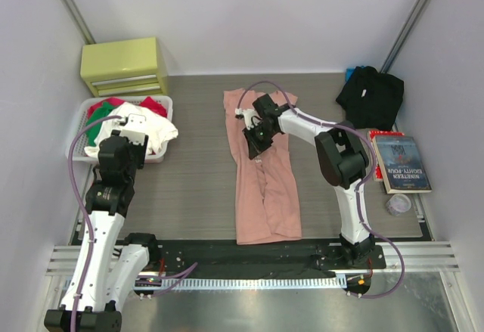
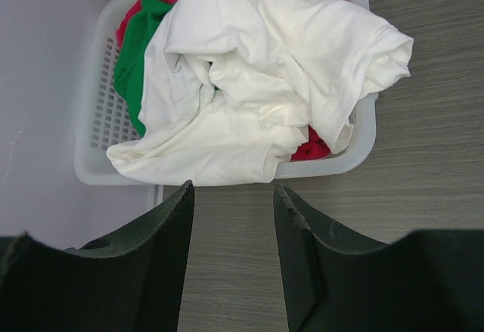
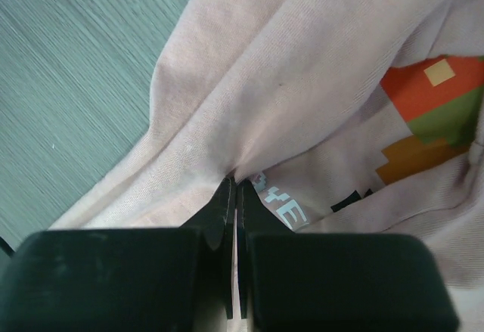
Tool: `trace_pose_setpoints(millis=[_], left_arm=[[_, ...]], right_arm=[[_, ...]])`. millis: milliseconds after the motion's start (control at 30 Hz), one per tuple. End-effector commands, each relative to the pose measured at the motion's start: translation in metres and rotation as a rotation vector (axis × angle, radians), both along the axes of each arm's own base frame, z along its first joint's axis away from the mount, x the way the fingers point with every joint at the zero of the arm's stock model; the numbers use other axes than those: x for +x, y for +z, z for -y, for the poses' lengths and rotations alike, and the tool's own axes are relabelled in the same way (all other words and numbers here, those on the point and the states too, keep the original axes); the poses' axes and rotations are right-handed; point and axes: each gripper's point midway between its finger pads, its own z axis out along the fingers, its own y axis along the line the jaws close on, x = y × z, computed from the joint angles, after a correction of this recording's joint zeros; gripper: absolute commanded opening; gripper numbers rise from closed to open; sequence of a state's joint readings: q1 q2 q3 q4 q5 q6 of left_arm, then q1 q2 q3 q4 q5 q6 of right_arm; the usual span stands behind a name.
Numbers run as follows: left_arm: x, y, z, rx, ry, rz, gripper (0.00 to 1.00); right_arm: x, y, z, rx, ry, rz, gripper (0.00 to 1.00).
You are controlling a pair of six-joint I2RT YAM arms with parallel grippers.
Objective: Fold and stack the t-shirts
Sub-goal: Grab the bottom of the folded rectangular tshirt with right arm
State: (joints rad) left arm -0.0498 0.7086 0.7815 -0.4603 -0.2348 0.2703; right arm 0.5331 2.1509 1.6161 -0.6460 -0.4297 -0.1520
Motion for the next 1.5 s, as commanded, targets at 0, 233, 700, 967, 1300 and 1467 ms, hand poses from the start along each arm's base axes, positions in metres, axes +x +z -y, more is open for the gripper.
trace_pose_setpoints(millis=[0, 233, 700, 967, 1300, 1467], left_arm=[[0.004, 0.010, -0.003, 0.007, 0.008, 0.045, 0.48], [0.004, 0.010, -0.003, 0.006, 0.007, 0.048, 0.48], [0.005, 0.007, -0.002, 0.006, 0.000, 0.039, 0.48], [0.004, 0.004, 0.000, 0.006, -0.009, 0.027, 0.48], [0.004, -0.011, 0.008, -0.021, -0.044, -0.014, 0.46], [0.000, -0.055, 0.027, -0.086, -0.130, -0.185, 0.00]], right_arm=[[0.001, -0.002, 0.000, -0.003, -0.002, 0.014, 0.01], [0.004, 0.020, 0.009, -0.014, -0.014, 0.068, 0.01], [0.003, 0.027, 0.034, -0.025, -0.052, 0.052, 0.33], [0.002, 0.041, 0.033, 0.004, -0.039, 0.092, 0.59], [0.026, 0.101, 0.050, 0.029, -0.127, 0.245, 0.40], [0.015, 0.083, 0.049, 0.041, -0.144, 0.180, 0.01]])
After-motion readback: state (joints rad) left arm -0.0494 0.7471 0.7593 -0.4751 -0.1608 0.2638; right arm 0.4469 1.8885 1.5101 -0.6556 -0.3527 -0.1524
